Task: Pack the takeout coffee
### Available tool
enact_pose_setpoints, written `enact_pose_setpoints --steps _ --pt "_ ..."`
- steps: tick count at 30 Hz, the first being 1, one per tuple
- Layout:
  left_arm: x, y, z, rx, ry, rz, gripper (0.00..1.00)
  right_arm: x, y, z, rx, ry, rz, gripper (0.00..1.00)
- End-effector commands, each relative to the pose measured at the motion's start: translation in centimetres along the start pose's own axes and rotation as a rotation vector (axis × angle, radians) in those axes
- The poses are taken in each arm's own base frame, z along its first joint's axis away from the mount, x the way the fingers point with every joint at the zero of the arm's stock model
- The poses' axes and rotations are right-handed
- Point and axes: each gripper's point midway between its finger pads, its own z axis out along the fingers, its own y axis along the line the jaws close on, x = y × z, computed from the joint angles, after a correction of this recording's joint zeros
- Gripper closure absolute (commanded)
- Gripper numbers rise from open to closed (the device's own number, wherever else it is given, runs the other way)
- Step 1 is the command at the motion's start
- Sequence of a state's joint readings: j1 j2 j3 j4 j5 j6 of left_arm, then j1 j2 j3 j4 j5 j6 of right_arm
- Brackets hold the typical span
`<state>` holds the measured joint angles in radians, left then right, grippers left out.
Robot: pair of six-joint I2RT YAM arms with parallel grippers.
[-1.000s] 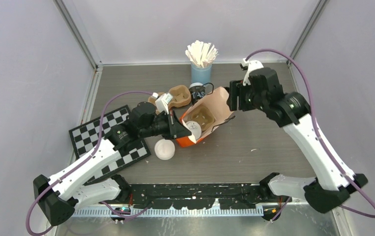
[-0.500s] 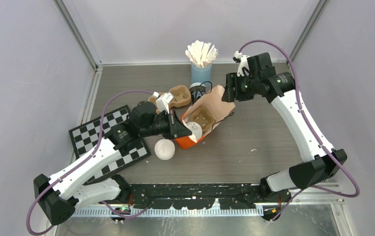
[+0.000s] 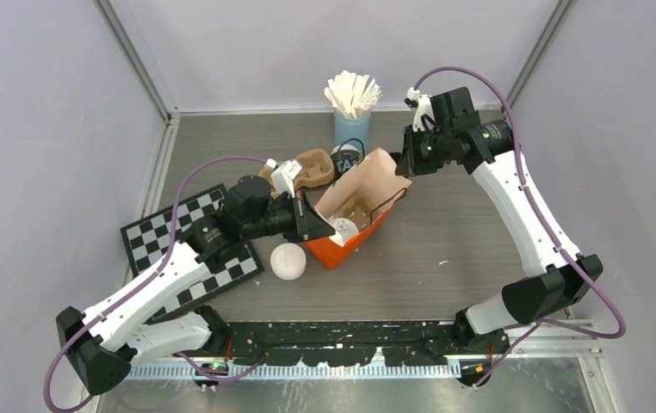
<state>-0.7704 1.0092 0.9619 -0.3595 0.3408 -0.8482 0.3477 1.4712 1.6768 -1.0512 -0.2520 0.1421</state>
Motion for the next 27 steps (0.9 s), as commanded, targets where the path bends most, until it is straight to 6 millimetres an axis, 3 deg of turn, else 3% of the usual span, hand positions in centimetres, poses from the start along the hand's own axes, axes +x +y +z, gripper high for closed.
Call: enact_pose_setpoints --steps 1,7,11,17,27 --pt "-2.3 -3.0 -1.7 0.068 -0.077 0.056 1.0 -0.6 0.7 -2.8 0.013 -0.034 0.015 1.0" --pt "-3.2 -3.4 -2.2 0.012 -0.069 0.033 0.97 1.8 0.3 -6.4 0.083 0.034 0.07 1.0" --pt "-3.2 -3.4 -1.6 -0.025 -0.026 0.013 0.97 4.3 -1.5 -8.1 0.21 0.077 0.129 1.0" --pt "-3.3 -3.7 0.6 -0.029 0.054 -0.035 0.98 5.6 -3.5 -11.3 0.359 0.051 0.172 1.0" --pt "-3.0 -3.3 4.2 -0.055 0.173 -0.089 0.99 8.2 -6.6 -14.0 0.533 0.114 0.215 1.0"
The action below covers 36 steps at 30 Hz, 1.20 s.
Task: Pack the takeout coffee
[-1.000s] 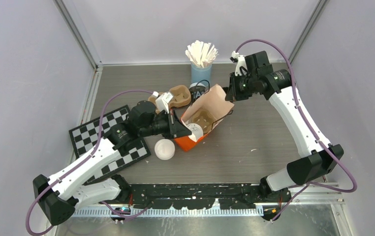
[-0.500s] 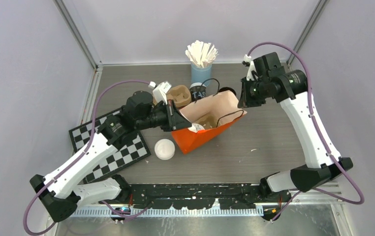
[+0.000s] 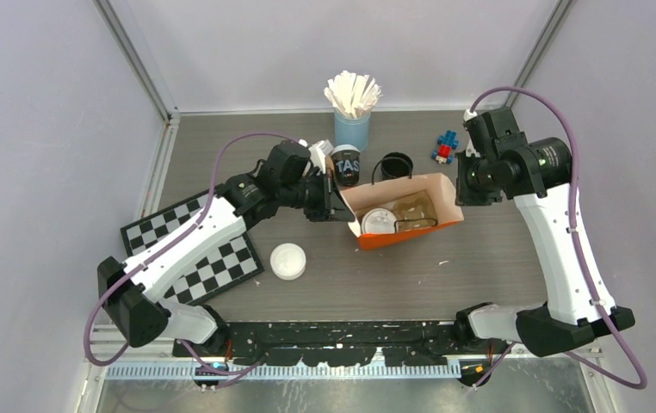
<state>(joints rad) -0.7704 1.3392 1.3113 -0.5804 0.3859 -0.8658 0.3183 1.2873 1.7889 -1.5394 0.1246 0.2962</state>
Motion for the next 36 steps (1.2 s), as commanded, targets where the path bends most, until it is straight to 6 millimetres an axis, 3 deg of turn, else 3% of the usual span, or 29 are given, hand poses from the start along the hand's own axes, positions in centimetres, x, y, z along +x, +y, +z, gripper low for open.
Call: enact_pose_setpoints --steps 1,7,14,18,22,25,31,33,36 --pt "-0.8 -2.2 -0.2 0.044 0.022 -0.001 0.99 1.1 -2.9 -1.4 0.115 0.027 0.03 1.0" --pt "-0.6 -3.0 0.0 0.053 0.054 -0.051 0.94 1.2 -3.3 -2.7 0.116 0.019 0.073 1.0" --pt "0.0 -3.0 0.3 0.039 0.076 -0.08 0.9 2.8 -2.0 -0.7 0.065 0.122 0.095 1.0" --pt "0.0 -2.6 0.1 0.018 0.065 -0.076 0.84 2.0 -2.3 -1.0 0.076 0.09 0.094 0.99" --pt "-0.7 -1.9 -0.5 -0.037 0.033 -0.01 0.69 0.3 -1.3 -1.9 0.027 0.047 0.104 0.9" --pt "-2.2 -1.2 -1.3 -0.108 0.0 0.076 0.54 -0.7 -0.6 -2.8 -0.007 0.023 0.123 0.78" --pt "-7.2 1.5 -1.8 -0.26 -0.11 0.141 0.36 -1.5 -0.4 -4.4 -0.03 -0.038 0.14 0.51" --pt "-9.1 2.7 -1.4 -0.303 -0.159 0.157 0.27 -2.3 -0.2 -5.4 -0.055 -0.09 0.132 0.42" --pt "-10.9 4.0 0.9 -0.328 -0.162 0.184 0.24 -3.9 0.0 -8.0 -0.099 -0.212 0.124 0.16"
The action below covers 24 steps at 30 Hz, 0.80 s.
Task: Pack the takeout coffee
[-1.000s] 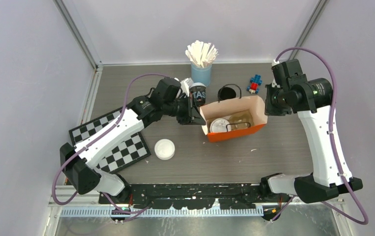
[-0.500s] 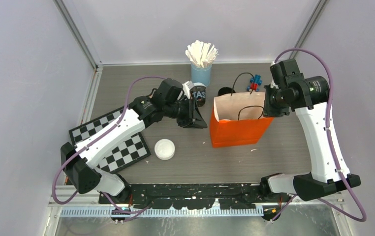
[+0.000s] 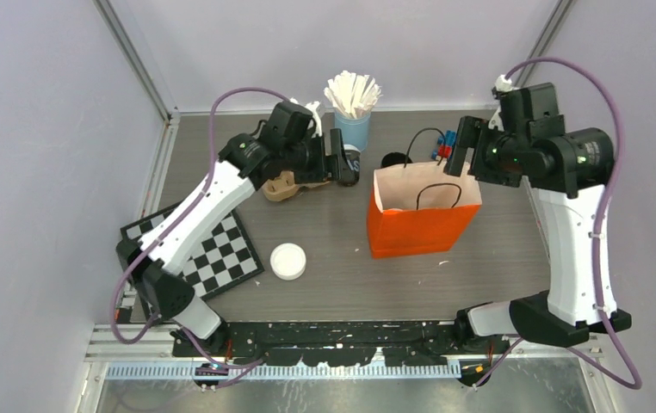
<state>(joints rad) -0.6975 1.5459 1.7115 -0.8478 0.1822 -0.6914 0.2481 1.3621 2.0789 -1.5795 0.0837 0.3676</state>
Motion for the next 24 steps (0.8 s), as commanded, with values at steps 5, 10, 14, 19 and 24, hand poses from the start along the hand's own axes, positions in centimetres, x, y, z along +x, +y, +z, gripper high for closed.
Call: enact_pose_setpoints --steps 5,10,14,19,24 --pt "-4.4 4.5 7.9 -0.207 -0.058 0.104 0.24 -1.9 1.8 -7.8 -0.209 -0.256 -0.032 0.13" --pt "-7.7 4.8 12.4 -0.239 -0.123 0.12 0.24 -2.5 2.6 -10.7 -0.302 -0.387 -0.026 0.13" --pt "-9.2 6.2 15.7 -0.27 -0.152 0.141 0.25 -3.2 2.2 -12.4 -0.3 -0.466 -0.002 0.14" --pt "-9.8 7.8 18.4 -0.289 -0.181 0.169 0.25 -4.2 1.5 -13.6 -0.276 -0.537 0.049 0.14" --pt "-9.9 9.3 19.7 -0.336 -0.206 0.165 0.24 -4.2 1.0 -13.0 -0.244 -0.532 0.028 0.12"
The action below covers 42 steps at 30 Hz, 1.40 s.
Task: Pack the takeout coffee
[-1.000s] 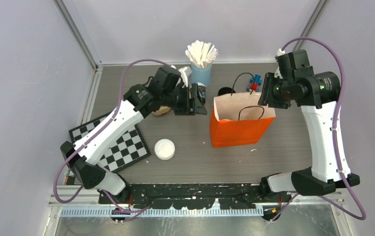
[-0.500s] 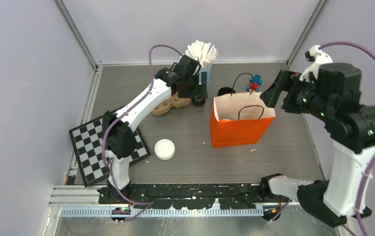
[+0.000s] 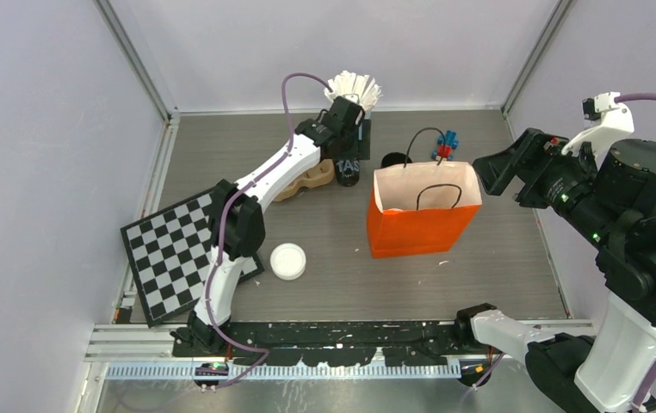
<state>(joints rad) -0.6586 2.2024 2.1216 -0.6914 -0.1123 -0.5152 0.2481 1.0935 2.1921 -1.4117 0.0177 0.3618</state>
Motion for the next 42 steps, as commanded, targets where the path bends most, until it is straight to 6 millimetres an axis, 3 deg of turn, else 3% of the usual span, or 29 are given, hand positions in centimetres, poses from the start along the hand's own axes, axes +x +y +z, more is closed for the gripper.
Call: enact_pose_setpoints --steps 1,14,32,42 --pt "-2.5 0.5 0.9 -0.031 -0.11 0.005 0.24 -1.3 -0.3 0.7 0.026 -0.046 -0.009 0.12" --pt "0.3 1.9 3.4 -0.082 -0.052 0.014 0.23 -1.5 -0.7 0.5 0.032 -0.055 -0.085 0.11" --pt "2.3 4.0 7.4 -0.176 -0.017 0.073 0.23 -1.5 -1.2 0.4 0.056 -0.04 -0.132 0.11" --pt "2.3 3.1 7.1 -0.155 -0.03 0.131 0.4 -1.3 -1.5 0.3 0.07 -0.036 -0.128 0.11"
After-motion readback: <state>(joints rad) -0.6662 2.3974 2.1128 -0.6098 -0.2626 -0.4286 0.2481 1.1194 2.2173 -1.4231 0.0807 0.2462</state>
